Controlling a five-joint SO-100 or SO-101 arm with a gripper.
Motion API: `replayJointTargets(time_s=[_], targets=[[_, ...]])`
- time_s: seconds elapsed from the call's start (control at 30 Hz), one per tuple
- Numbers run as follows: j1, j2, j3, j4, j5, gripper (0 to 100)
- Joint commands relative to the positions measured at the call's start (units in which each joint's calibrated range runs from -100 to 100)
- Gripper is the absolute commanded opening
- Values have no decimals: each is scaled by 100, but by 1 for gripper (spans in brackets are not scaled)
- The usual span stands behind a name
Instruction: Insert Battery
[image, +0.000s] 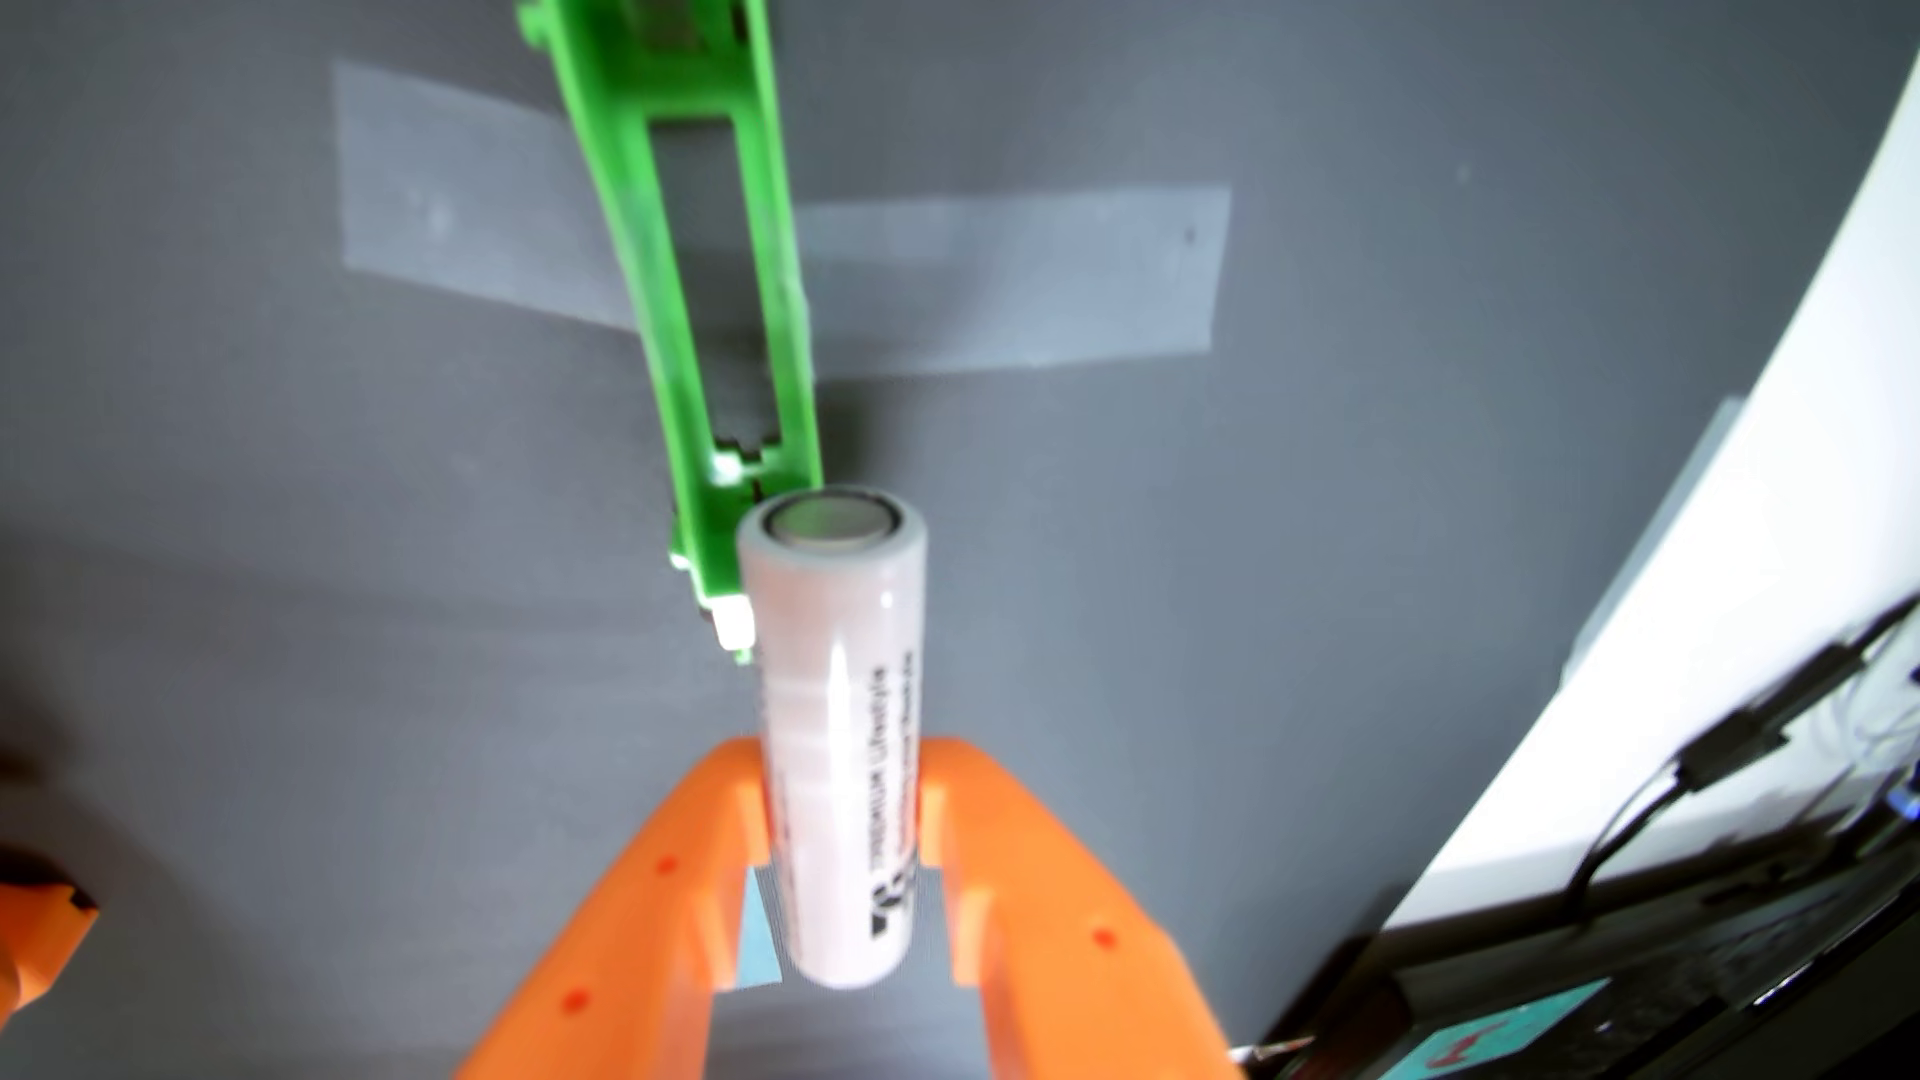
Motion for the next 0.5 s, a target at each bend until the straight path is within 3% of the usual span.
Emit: replayJointTargets(time_s=[0.0,0.47], targets=[[-182,-132,-3,10,-50,1],[-206,-191,42,36,-40,1]])
